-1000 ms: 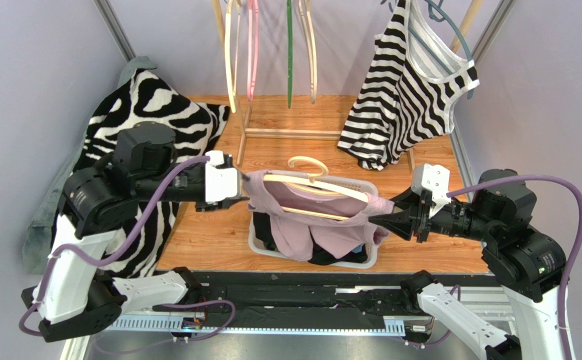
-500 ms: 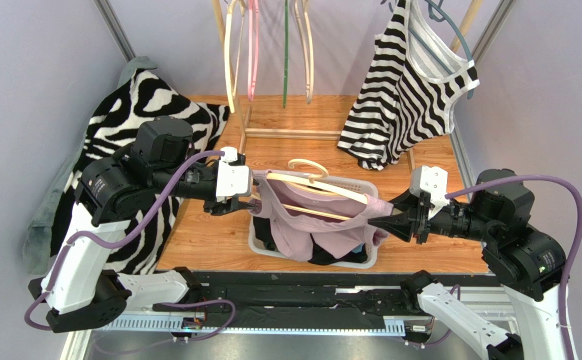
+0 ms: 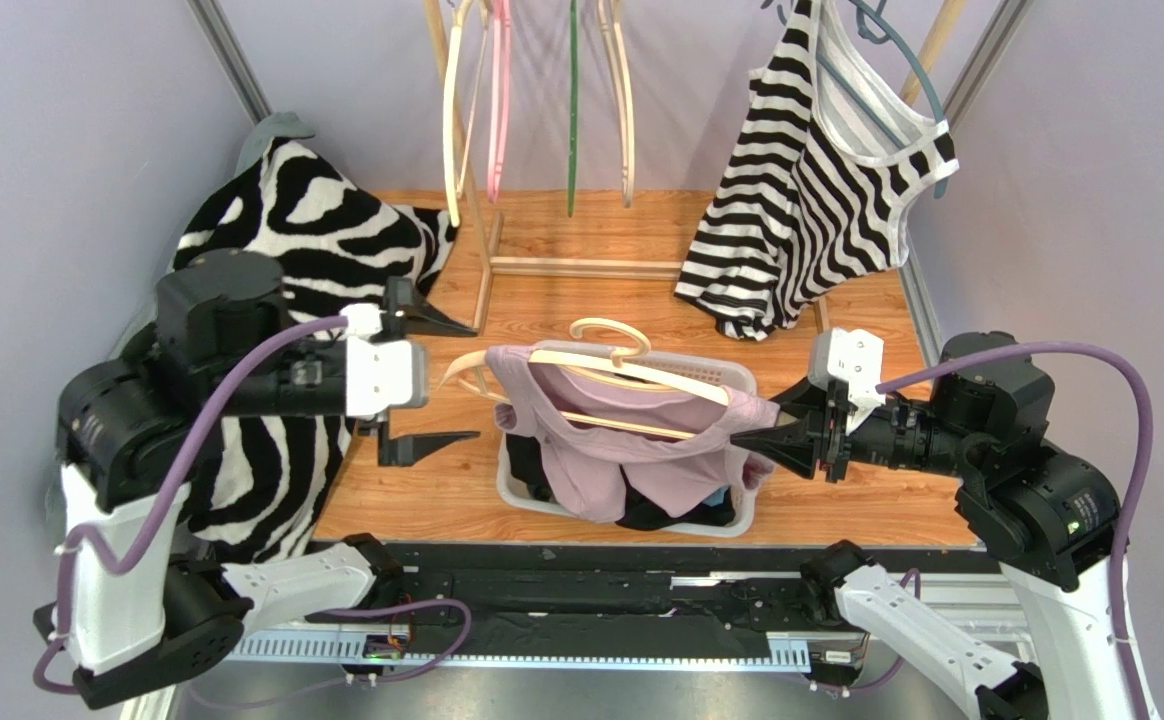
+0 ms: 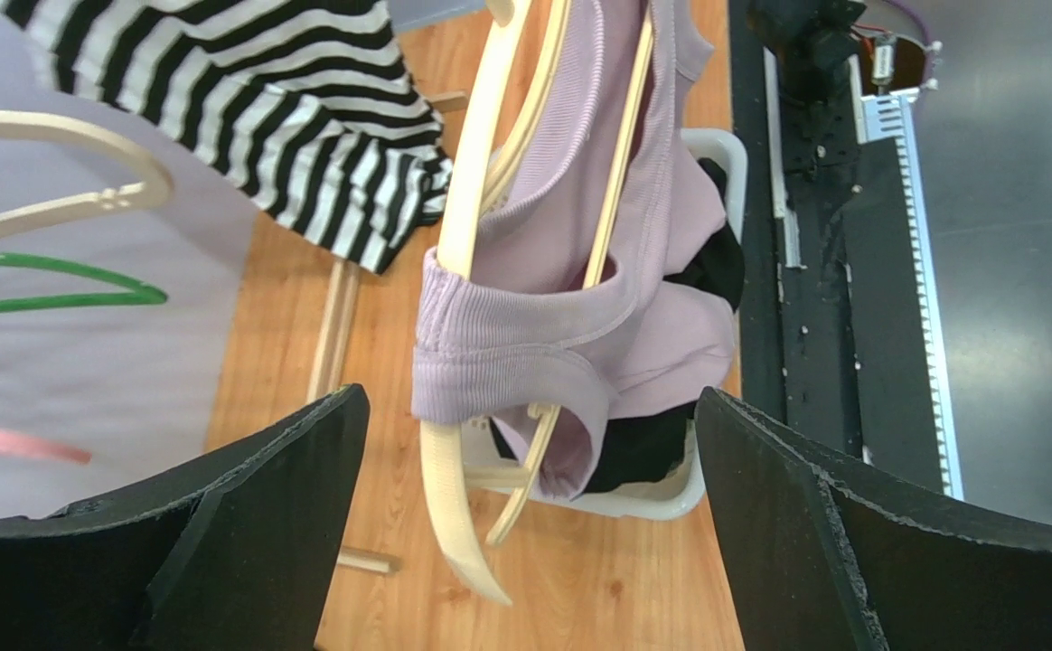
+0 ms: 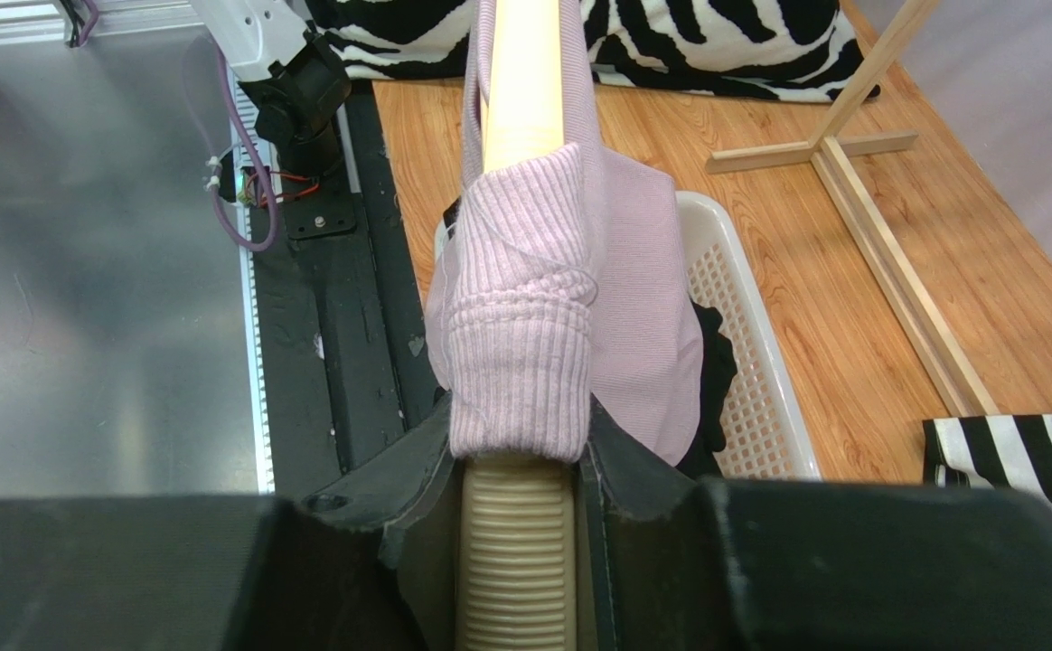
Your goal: Remove the tank top from the hanger
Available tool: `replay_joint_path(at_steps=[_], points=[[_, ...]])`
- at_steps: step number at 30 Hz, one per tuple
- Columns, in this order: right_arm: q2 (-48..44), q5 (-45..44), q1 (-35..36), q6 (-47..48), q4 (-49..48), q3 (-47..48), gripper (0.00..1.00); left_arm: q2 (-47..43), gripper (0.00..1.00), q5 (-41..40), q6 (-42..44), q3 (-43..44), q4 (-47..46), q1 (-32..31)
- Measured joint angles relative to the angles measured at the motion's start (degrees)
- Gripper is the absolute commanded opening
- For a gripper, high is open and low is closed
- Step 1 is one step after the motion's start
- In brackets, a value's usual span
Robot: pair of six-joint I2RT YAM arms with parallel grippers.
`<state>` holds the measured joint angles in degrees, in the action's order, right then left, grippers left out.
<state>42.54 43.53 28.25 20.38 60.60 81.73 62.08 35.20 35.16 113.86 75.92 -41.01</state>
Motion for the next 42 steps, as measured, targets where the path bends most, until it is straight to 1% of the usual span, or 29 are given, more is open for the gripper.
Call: replay_joint_path(at_steps=[5,7,13,16,17,19,20,22,25,26,27,28,34,35,36,37,38,40,42], points=[[0.09,0.02,0.2,0.09,0.0,0.0,0.0,-3.54,0.99,-3.74,0.37,-2.21,-0.52,0.26],[0.15,0.02,0.24,0.09,0.0,0.0,0.0,-3.45,0.99,-4.94,0.63,-3.21,-0.74,0.28],[0.24,0.02,0.63,0.13,0.0,0.0,0.0,2.54,0.99,-4.9,0.81,-3.82,-1.55,0.28],[0.26,0.04,1.01,0.24,0.0,0.02,0.0,5.49,0.94,-4.13,1.05,-3.85,-1.6,0.28],[0.28,0.04,1.2,0.28,0.0,0.02,0.0,6.4,0.9,-3.82,1.18,-3.85,-1.57,0.31],[0.52,0.07,1.49,0.31,0.0,0.02,0.0,7.74,0.85,-3.06,1.4,-3.85,-1.55,0.35],[0.61,0.07,1.6,0.31,0.0,0.02,0.0,8.04,0.77,-2.62,1.42,-3.85,-1.55,0.35],[1.01,0.07,1.75,0.31,-0.02,0.02,0.0,8.48,0.69,-1.49,1.49,-3.76,-1.38,0.37],[1.81,0.07,2.05,0.31,-0.09,0.07,0.0,8.94,0.41,0.72,2.05,-3.28,-0.81,0.39],[2.08,0.07,2.08,0.31,-0.15,0.07,0.0,9.07,0.18,1.31,1.95,-3.02,-0.57,0.39],[2.29,0.07,2.08,0.31,-0.26,0.07,0.0,9.11,0.06,1.86,2.01,-2.86,-0.37,0.42],[2.51,0.11,2.08,0.31,-0.5,0.07,0.0,9.14,0.0,2.4,1.97,-2.71,-0.31,0.46],[3.3,0.28,2.05,-1.99,-2.78,0.09,0.01,9.29,0.0,2.21,1.77,-1.79,-0.57,1.16],[3.41,0.22,2.05,-2.47,-3.52,0.09,0.07,9.29,0.0,2.16,1.53,-1.66,-0.59,1.22],[3.48,-0.04,2.05,-2.82,-4.24,0.07,0.22,9.29,0.0,1.99,1.27,-1.46,-0.63,1.31],[3.5,-0.44,2.05,-3.1,-4.85,0.04,0.33,9.29,0.0,1.73,1.05,-1.18,-0.79,1.38],[3.5,-0.96,2.05,-3.39,-5.4,0.04,0.38,9.27,0.0,1.25,0.61,-1.03,-1.09,1.4],[3.13,-3.69,2.08,-4.02,-7.3,-0.07,0.4,9.07,0.0,-0.39,-0.83,-1.03,-2.01,1.42],[2.27,-6.95,2.25,-4.55,-9.75,-0.48,0.54,8.83,0.0,-2.73,-2.43,-1.66,-4.0,1.4]])
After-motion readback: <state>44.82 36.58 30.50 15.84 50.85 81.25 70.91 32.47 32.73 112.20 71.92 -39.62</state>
